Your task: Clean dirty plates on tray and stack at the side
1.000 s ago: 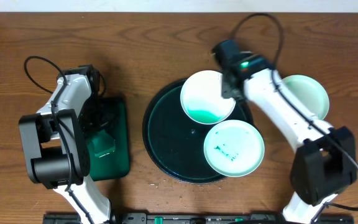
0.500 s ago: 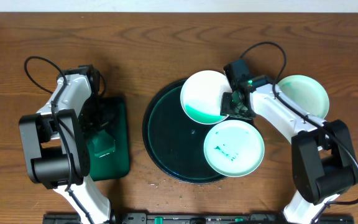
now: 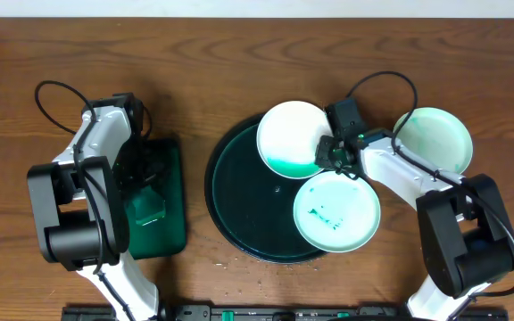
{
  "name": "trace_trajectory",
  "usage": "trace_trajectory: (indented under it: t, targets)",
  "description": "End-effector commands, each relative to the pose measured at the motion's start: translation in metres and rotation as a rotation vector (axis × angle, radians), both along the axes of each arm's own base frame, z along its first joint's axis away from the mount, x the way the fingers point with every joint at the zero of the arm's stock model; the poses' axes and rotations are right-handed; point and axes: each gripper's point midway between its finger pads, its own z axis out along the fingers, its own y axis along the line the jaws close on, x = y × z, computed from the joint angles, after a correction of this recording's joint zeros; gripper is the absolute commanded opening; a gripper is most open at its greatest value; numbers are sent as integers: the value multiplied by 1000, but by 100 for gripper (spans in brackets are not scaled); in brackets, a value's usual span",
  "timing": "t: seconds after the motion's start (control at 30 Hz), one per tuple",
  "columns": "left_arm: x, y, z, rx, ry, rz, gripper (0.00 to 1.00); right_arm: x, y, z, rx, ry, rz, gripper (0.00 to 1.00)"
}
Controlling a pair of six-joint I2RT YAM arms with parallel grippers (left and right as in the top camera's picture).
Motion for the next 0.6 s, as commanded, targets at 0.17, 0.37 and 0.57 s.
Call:
trace_trajectory:
  t: [0.17, 0.37, 0.57]
  targets:
    - [-4, 1, 0, 0, 11, 5, 80, 0, 1, -4, 3, -13, 0, 1]
    - [-4, 1, 0, 0, 11, 5, 80, 7, 7, 17, -67, -109, 137, 2]
    - [-4, 1, 0, 0, 10, 5, 80, 11, 17, 80, -229, -322, 262, 1]
